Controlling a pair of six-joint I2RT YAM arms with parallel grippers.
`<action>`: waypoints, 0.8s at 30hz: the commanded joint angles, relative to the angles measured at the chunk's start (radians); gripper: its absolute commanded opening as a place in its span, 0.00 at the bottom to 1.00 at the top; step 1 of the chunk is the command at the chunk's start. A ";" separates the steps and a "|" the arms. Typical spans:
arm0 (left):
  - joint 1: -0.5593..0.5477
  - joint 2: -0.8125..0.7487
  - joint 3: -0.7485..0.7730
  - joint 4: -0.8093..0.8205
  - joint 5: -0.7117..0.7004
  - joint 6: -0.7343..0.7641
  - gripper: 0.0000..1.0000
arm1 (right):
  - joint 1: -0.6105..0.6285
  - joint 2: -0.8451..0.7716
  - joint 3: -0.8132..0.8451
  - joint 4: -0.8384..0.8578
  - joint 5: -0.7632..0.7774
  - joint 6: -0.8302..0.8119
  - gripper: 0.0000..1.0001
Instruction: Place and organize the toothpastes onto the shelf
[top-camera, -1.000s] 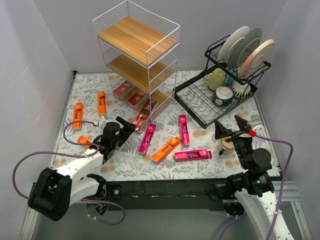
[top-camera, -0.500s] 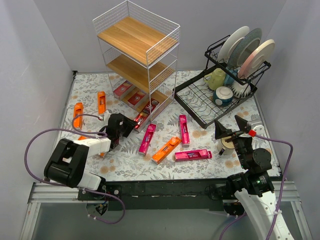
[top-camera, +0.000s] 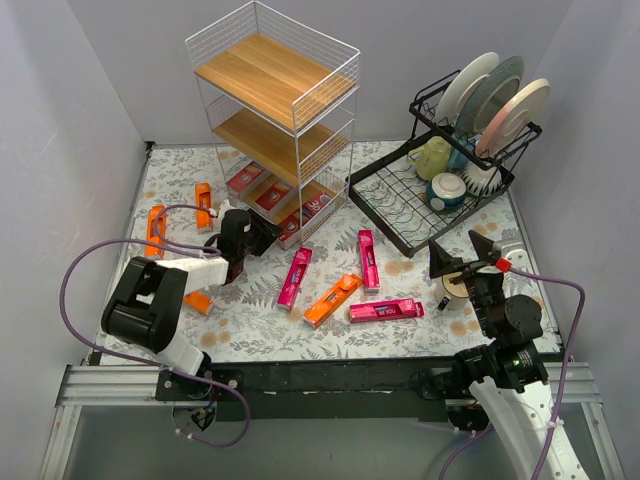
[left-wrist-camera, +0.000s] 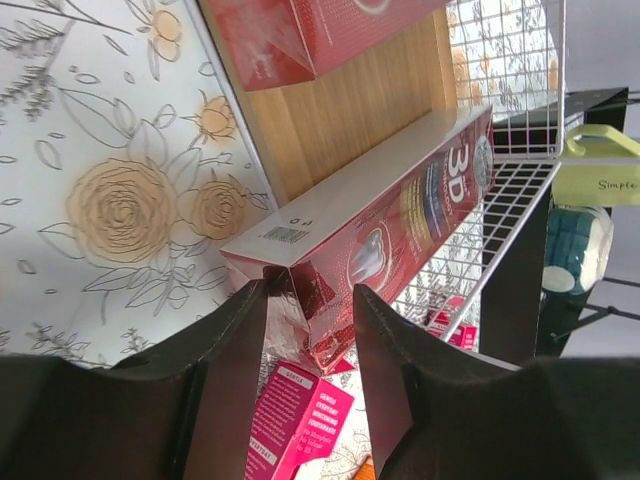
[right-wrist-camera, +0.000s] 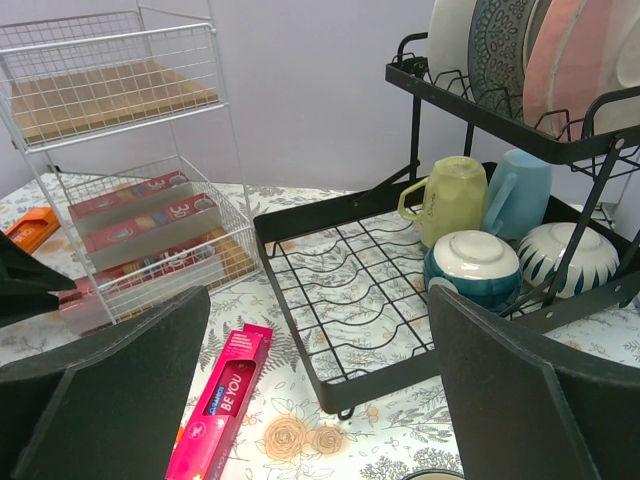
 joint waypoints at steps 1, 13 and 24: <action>0.002 0.018 0.042 0.035 0.064 0.003 0.39 | 0.006 0.008 0.041 0.027 0.015 -0.013 0.99; -0.016 0.085 0.094 0.079 0.130 -0.028 0.39 | 0.006 0.012 0.039 0.027 0.013 -0.013 0.98; -0.032 0.121 0.135 0.091 0.143 -0.040 0.39 | 0.006 0.014 0.039 0.027 0.011 -0.013 0.98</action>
